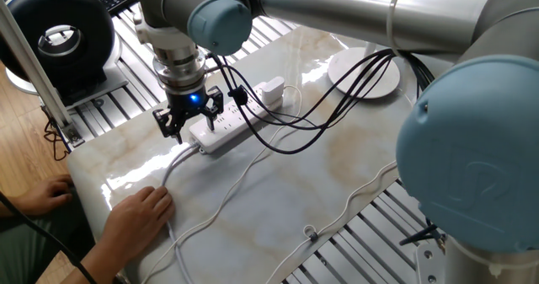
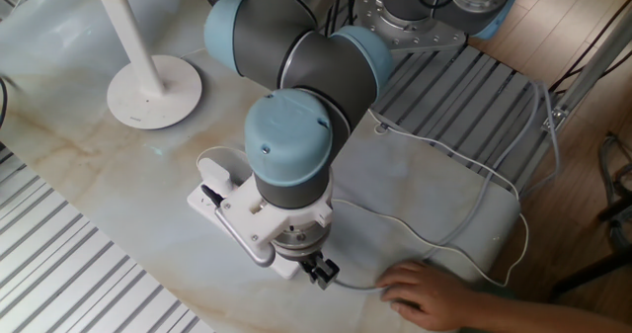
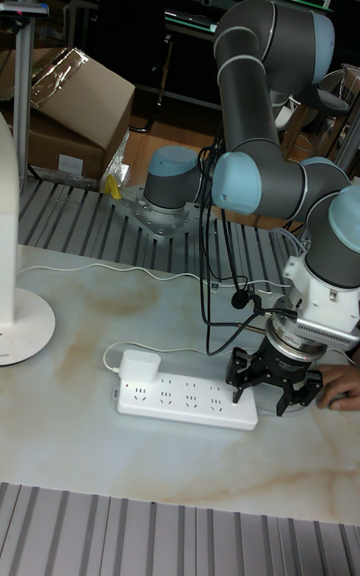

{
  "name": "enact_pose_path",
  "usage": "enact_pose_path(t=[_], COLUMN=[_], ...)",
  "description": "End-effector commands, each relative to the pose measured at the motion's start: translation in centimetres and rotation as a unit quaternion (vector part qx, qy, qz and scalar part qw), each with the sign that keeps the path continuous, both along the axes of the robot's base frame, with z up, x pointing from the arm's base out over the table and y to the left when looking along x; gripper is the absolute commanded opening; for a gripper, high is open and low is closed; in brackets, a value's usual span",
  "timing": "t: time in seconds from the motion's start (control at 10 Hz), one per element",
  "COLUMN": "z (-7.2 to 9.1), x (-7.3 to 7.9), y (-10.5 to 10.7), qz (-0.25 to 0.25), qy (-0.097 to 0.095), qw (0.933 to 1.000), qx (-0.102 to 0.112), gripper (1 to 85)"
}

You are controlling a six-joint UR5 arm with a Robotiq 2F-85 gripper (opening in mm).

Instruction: Plug in the power cord of the desk lamp, turn on the socket, and light up the desk lamp

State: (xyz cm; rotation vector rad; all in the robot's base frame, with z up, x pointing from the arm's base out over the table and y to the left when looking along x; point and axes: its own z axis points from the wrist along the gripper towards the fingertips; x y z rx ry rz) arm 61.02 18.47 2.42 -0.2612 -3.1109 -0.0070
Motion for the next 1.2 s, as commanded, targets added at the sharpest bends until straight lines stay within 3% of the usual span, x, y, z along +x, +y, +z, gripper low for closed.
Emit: enact_pose_path(t=[0.0,1.1], z=[0.0,-1.4], x=[-0.2,0.5], y=[0.1,0.4], qz=[-0.004,-0.008], qy=[0.003,-0.006], qw=[1.0,0.9999], qx=[0.0,-0.002], gripper=[67.3,65.3])
